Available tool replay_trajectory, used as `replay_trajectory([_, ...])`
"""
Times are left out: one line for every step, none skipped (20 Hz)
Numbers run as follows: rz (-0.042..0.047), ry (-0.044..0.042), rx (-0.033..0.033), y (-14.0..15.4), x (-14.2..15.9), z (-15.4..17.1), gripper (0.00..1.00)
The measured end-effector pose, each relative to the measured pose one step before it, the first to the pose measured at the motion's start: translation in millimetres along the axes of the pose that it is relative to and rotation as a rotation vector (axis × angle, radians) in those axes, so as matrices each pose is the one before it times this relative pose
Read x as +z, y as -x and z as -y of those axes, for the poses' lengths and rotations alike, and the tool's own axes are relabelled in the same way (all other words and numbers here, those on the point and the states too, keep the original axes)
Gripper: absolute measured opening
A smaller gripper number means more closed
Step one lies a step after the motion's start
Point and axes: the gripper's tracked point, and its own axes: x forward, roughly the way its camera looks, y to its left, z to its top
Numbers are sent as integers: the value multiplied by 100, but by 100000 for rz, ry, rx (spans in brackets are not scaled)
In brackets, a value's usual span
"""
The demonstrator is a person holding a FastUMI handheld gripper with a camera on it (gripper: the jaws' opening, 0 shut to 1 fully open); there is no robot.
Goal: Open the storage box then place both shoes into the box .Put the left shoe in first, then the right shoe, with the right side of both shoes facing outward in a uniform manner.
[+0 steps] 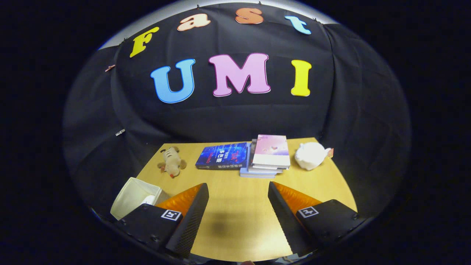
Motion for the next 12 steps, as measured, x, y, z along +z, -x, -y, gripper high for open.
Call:
replay_trajectory([3051,1404,-846,576,724,1498,98])
replay_trajectory([2869,918,-786,180,803,1014,99])
replay_trajectory([2865,821,-928,354,836,1021,98])
replay_trajectory([2448,1007,-624,247,790,952,99])
replay_trajectory([2498,1046,-440,281,817,877,99])
replay_trajectory([2041,554,-246,225,645,716,98])
replay_trajectory([2246,837,-455,128,625,779,99])
replay_trajectory([1898,700,-538,63,483,818,98])
replay_trajectory([1711,892,-560,99,482,802,98])
replay_trajectory([1422,489,-532,155,482,729,98])
replay_trajectory([729,18,-276,19,245,615,98])
replay_trajectory([367,-450,-87,-36,10,490,98])
